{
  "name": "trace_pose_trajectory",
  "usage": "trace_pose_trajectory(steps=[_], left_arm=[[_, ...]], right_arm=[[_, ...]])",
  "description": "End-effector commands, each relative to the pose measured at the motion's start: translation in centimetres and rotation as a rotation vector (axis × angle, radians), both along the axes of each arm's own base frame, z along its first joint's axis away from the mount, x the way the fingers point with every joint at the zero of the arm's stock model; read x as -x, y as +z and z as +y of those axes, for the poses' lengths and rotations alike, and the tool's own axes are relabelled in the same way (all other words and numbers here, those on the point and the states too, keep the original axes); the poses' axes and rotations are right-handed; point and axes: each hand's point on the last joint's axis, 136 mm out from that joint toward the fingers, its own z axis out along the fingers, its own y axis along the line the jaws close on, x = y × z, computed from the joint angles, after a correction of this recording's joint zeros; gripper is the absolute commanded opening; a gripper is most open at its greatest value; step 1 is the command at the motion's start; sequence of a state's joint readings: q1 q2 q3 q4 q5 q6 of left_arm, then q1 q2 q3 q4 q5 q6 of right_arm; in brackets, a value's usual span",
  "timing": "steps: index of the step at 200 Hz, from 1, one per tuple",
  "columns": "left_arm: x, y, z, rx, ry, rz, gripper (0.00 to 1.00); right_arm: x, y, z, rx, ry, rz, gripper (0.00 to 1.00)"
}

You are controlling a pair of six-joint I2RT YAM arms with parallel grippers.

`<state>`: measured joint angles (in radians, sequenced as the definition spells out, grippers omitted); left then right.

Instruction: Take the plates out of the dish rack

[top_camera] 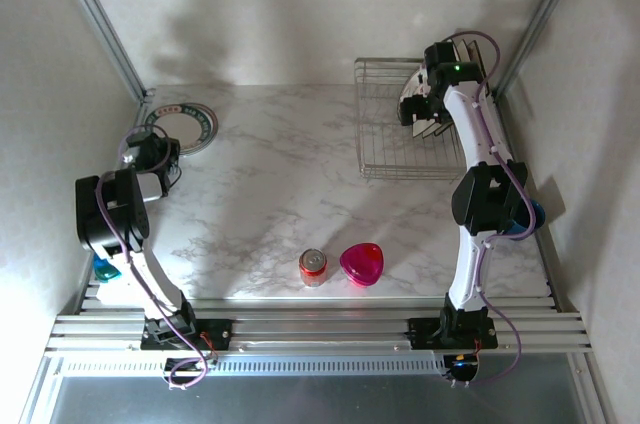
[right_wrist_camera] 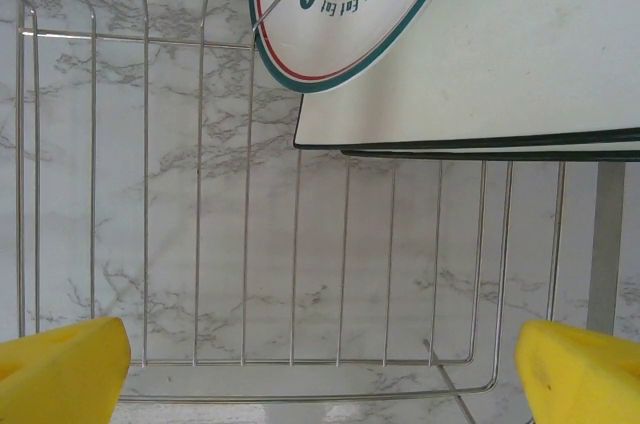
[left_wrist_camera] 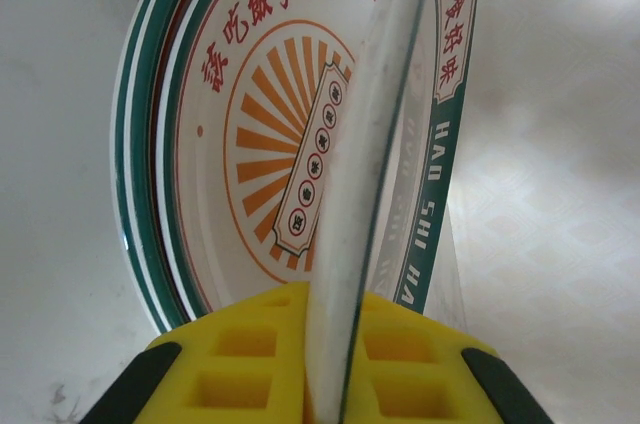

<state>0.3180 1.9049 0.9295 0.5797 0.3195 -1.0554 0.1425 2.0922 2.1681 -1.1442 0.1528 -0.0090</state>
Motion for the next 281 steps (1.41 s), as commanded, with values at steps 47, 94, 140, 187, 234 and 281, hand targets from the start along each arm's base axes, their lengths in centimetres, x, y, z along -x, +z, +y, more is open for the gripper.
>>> trace_pose_trajectory(steps=[47,94,140,187,234,281], left_arm=[[-1.8,0.8,1.2,-0.026,0.008,-0.024,0.0],[-2.0,0.2,1.2,-0.024,0.005,-0.006,0.0],[-2.2,-0.1,1.1,-0.056,-0.023,0.03,0.01],[-1.6,-0.2,1.4,-0.126,-0.032,0.086,0.23],[-1.1,0.0,1.5,-0.236,-0.05,0.165,0.4],[-0.3,0.8,1.5,-0.379,-0.07,0.257,0.52]], right_arm=[[0.0,1.9,0.8,-0.013,0.032,-0.037,0.99],[-0.1,2.3,1.1,-0.012,0.04,-0.043,0.99],[-0.1,2.2,1.1,-0.009,0.041,-0.041,0.99],[-0.1,2.2,1.1,-0.009,0.043,-0.042,0.99],[-0.1,2.4,1.3,-0.011,0.047,-0.046,0.99],[0.0,2.6,1.3,-0.009,0.048,-0.05,0.99]])
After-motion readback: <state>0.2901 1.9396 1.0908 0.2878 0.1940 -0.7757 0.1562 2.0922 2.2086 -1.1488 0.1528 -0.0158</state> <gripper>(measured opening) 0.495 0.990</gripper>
